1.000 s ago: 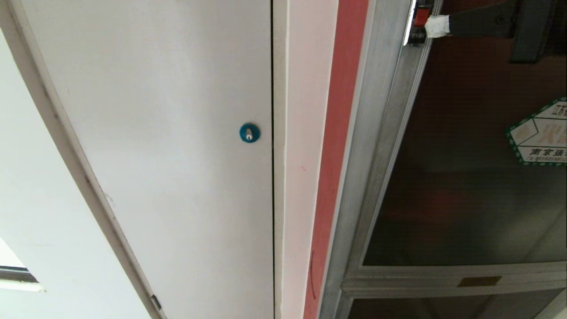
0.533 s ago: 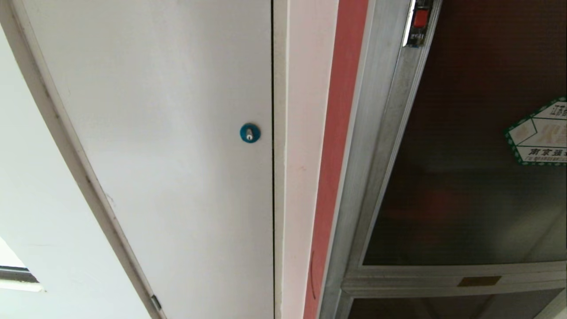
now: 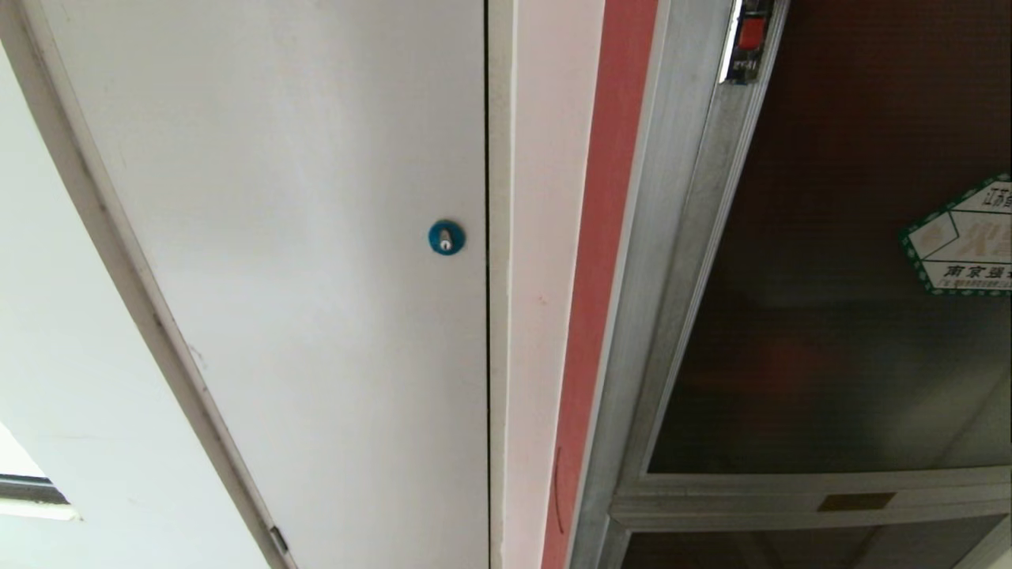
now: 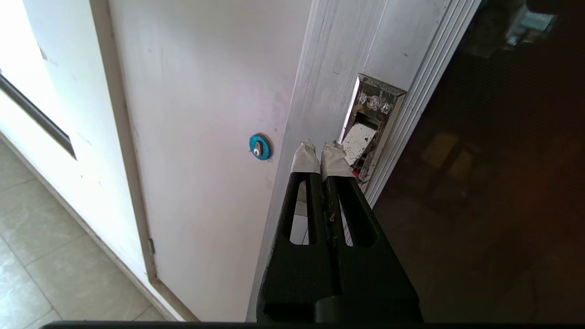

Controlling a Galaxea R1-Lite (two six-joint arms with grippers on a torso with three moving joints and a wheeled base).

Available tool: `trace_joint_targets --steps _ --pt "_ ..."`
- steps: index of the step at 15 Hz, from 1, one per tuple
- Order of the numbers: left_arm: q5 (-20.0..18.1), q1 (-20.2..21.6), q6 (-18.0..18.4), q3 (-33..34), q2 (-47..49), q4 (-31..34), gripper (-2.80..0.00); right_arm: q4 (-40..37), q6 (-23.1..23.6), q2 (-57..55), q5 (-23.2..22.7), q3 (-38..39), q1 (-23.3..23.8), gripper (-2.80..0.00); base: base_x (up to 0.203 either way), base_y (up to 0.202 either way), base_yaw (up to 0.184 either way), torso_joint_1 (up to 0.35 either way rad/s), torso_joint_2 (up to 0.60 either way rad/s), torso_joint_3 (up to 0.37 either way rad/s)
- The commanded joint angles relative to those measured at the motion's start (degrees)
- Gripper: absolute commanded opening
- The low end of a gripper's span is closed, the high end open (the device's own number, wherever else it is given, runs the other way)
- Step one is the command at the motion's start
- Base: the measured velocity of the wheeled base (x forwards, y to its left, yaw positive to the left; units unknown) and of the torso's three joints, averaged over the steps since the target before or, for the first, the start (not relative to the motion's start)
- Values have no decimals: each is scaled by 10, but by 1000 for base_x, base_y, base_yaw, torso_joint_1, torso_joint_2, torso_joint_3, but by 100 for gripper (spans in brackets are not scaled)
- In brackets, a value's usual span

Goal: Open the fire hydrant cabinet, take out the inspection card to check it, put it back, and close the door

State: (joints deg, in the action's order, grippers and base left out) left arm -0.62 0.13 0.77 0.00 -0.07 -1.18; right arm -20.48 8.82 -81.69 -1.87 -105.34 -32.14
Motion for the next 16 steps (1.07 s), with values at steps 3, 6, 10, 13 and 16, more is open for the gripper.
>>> trace_joint_targets --steps 3,6,10,13,16 --pt "0 0 0 4 0 0 -280 2 1 -12 0 -2 0 -280 0 0 0 0 0 0" --pt "0 0 0 4 0 0 -280 2 2 -22 0 -15 0 -280 0 0 0 0 0 0" --pt "-1 0 0 4 0 0 -280 2 2 -31 1 -24 1 -280 0 0 0 0 0 0" --pt "0 0 0 4 0 0 -280 2 2 -31 1 -24 1 -280 0 0 0 0 0 0" --pt "0 0 0 4 0 0 -280 2 1 -31 1 -24 5 -280 0 0 0 0 0 0"
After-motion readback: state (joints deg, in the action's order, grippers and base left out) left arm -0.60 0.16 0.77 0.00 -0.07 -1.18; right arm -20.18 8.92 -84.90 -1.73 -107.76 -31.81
